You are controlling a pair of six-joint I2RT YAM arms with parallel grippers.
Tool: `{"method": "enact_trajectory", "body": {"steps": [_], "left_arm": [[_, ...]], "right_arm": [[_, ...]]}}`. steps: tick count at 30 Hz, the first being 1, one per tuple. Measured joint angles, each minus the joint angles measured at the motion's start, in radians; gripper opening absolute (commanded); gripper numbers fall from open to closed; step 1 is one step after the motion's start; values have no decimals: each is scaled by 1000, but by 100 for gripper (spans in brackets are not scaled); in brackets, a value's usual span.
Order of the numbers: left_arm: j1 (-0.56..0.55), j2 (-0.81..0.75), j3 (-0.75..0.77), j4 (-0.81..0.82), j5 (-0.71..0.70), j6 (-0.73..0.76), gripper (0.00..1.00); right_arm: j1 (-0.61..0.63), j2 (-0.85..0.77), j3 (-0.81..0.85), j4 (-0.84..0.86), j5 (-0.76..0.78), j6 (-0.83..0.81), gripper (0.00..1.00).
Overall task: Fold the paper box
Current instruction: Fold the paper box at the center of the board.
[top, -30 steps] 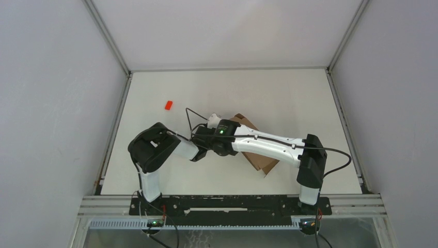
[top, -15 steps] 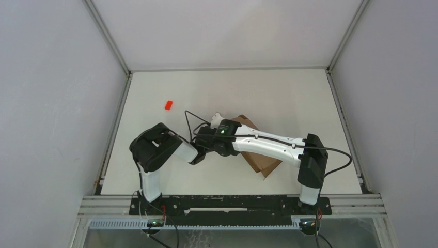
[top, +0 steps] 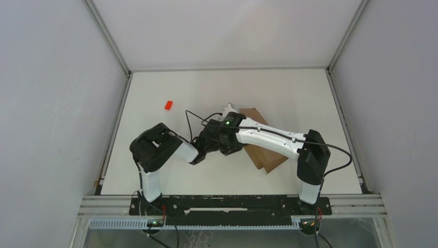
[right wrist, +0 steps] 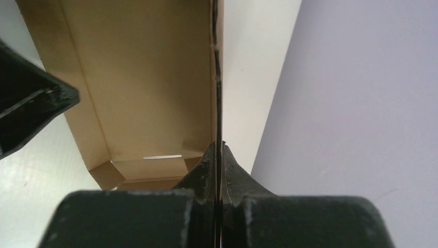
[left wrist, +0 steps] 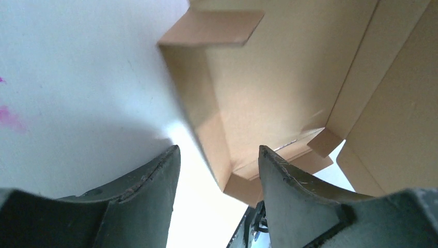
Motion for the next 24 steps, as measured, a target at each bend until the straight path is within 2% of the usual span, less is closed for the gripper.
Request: {"method": "enact_trajectory", "body": {"steps": [11,17,24], "left_arm": [[0,-39,-29,-27,-2,11,64],[19,-95,-86,-49,-1,21,64],[74,-121,-134,-24,7,23,64]], "right_arm": [[-18,4,5,-52,103,10,0],[41,92,75,-93,156,37,0],[76,175,79,-93,167,47,0]]}}
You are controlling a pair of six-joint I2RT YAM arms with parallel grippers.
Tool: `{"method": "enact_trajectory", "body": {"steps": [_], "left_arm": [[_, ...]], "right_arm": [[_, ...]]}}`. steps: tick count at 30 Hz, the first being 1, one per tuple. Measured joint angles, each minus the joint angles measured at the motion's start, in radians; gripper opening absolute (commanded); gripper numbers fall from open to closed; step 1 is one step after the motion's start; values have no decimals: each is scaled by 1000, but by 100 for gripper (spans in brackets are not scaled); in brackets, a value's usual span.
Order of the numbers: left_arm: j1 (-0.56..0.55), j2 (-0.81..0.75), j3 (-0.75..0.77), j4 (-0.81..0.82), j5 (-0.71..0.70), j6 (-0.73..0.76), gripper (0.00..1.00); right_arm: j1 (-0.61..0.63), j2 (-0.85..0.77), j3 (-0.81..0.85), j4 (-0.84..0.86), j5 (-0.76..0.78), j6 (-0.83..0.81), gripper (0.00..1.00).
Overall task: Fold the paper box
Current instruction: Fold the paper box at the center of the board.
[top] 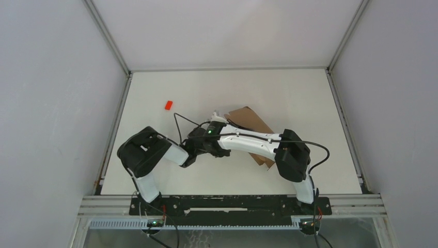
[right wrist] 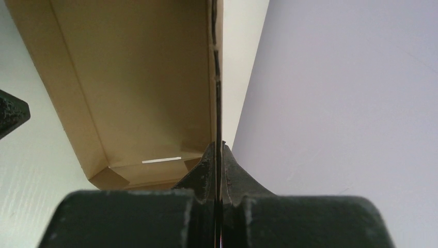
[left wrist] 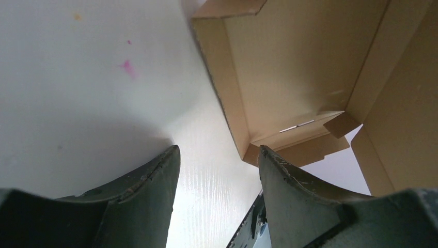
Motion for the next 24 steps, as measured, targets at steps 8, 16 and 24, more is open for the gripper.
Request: {"method": "enact_trajectory", "body": {"steps": [8,16,24], "left_arm": [[18,11,-8,32,10,2,64],[19,28,-8,63,21,2,64],[26,58,-49,176,23,-33,64]], "right_arm": [[27,25,31,-13,25,32,0],[-4,22,14,-19,69,47,0],[-105,22,-32,-22,108,49,0]]}}
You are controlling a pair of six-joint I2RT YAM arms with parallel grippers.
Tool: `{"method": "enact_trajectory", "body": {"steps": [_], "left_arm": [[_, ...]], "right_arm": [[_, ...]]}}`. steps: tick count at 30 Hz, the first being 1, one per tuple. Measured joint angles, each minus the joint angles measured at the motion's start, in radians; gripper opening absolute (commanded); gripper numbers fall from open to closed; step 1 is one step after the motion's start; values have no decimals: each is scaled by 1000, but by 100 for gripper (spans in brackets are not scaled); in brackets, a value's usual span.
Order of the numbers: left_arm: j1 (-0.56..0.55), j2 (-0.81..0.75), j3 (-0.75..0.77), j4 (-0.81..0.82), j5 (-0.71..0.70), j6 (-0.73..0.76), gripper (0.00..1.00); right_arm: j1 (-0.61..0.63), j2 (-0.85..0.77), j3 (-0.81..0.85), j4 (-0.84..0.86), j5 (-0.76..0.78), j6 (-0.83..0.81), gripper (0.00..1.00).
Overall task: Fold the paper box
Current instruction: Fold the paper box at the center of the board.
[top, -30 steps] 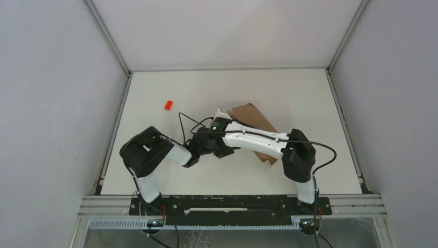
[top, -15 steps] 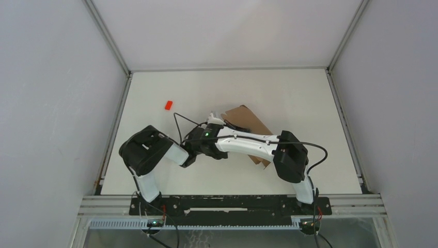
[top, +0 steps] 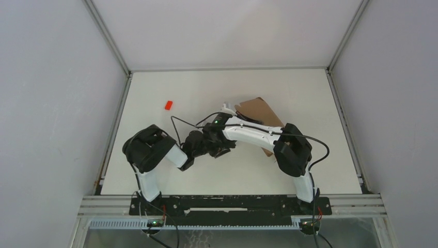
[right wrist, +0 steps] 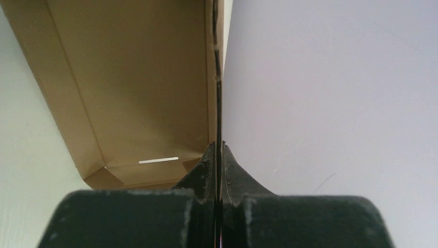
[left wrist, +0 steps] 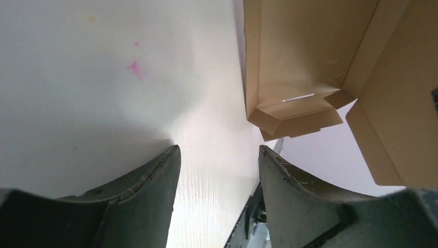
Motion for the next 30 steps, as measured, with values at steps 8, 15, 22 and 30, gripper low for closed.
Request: {"method": "enact_trajectory", "body": {"steps": [8,15,22,30], "left_arm": [[69,32,-134,231,8,-94,65],[105,32,-183,293,14,-124,64],[128,32,-211,325,14,-134,64],[146,31,-237,348,14,-141,65]], "right_arm": [[-5,-1,4,-2,41,0,0],[54,-1,18,-5,74,4,0],[106,13,18,-7,93,23,0],[135,85,18,-7,95,31,0]]}}
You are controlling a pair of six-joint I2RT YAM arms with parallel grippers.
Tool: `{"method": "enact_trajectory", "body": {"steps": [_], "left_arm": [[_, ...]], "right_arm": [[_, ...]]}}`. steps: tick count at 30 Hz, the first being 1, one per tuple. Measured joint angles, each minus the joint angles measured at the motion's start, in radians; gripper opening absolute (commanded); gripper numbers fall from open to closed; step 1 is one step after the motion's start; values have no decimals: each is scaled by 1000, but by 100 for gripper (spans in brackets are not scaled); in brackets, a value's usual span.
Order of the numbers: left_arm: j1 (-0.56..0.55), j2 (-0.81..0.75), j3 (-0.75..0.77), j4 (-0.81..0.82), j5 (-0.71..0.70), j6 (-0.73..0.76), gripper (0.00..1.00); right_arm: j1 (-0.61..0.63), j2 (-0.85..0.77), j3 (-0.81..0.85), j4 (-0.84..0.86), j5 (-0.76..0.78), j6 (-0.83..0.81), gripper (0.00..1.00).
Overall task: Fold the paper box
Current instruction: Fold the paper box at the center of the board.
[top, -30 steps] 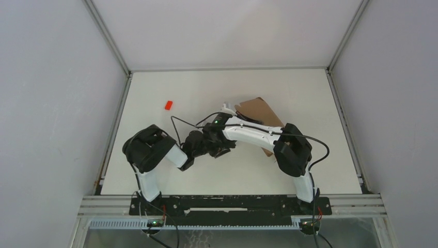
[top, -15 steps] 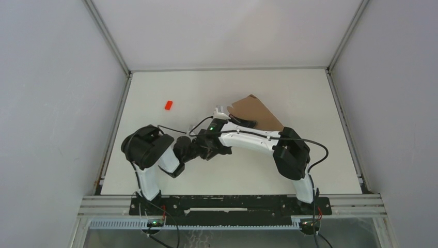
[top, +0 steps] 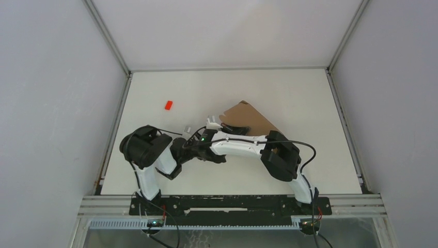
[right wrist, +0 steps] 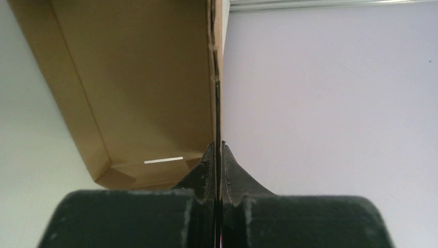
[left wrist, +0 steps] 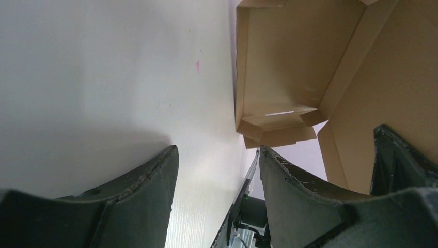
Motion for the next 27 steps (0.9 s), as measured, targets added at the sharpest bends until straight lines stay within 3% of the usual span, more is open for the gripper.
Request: {"method": "enact_trajectory", "body": {"steps": [14,27], "left_arm": [[40,2,-35,44,7,-8,64],[40,1,-35,44,9,-8,64]], "right_arm": [[29,15,-5,54,-41,6,0],[-80,2,41,18,32,-1,0]]}}
